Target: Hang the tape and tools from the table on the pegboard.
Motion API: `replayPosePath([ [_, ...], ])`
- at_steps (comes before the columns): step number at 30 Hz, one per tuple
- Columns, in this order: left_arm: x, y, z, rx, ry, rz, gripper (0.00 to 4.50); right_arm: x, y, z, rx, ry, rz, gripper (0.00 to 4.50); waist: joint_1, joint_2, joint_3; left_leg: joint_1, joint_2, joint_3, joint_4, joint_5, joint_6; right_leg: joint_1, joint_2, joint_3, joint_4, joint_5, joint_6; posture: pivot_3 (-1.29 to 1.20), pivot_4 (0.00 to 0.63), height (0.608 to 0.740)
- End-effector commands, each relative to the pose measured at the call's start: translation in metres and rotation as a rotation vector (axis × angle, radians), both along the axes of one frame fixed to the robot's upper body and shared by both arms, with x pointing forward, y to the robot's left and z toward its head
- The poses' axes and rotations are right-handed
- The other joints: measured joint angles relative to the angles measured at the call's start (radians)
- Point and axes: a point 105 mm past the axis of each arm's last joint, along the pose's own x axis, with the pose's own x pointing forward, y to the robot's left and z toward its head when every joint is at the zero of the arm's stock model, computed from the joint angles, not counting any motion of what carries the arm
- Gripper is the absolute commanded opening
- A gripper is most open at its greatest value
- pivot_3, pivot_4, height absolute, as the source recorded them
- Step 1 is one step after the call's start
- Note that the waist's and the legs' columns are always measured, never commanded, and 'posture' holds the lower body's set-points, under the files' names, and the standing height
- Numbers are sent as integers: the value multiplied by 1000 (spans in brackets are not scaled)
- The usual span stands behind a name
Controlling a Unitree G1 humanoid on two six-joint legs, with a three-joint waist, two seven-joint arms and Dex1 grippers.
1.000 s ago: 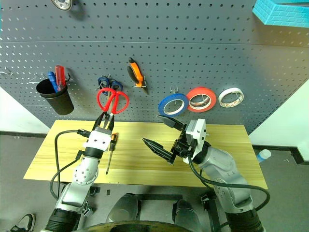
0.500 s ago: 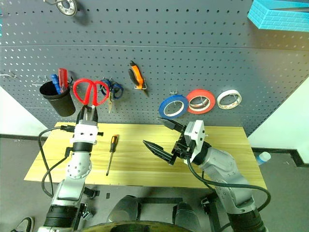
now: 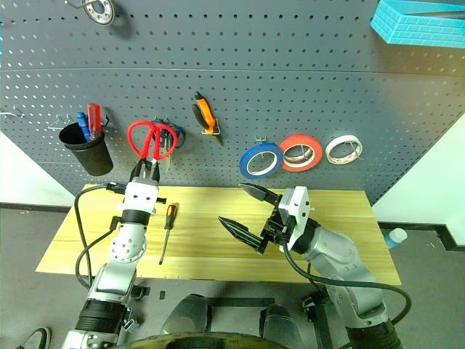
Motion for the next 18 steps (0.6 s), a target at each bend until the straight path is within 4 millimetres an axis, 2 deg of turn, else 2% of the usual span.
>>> replayPosePath([
  [1, -2, -2, 12, 7, -49, -17, 1061, -5, 3, 11, 3, -52, 12, 4500, 0, 0, 0, 2, 0, 0, 0, 0, 0, 0, 0, 0, 0, 0, 0, 359, 37, 740],
  [10, 5, -1, -2, -10, 24, -18, 1061, -7, 4, 14, 1, -51, 4, 4500, -2, 0, 0, 6, 0, 0, -1, 0, 0, 2, 0, 0, 0, 0, 0, 352, 46, 740],
  [18, 11, -8, -9, 10, 42, -42, 1061, -8, 6, 17, 8, -54, 4, 4500, -2, 0, 0, 6, 0, 0, -1, 0, 0, 2, 0, 0, 0, 0, 0, 347, 47, 740],
])
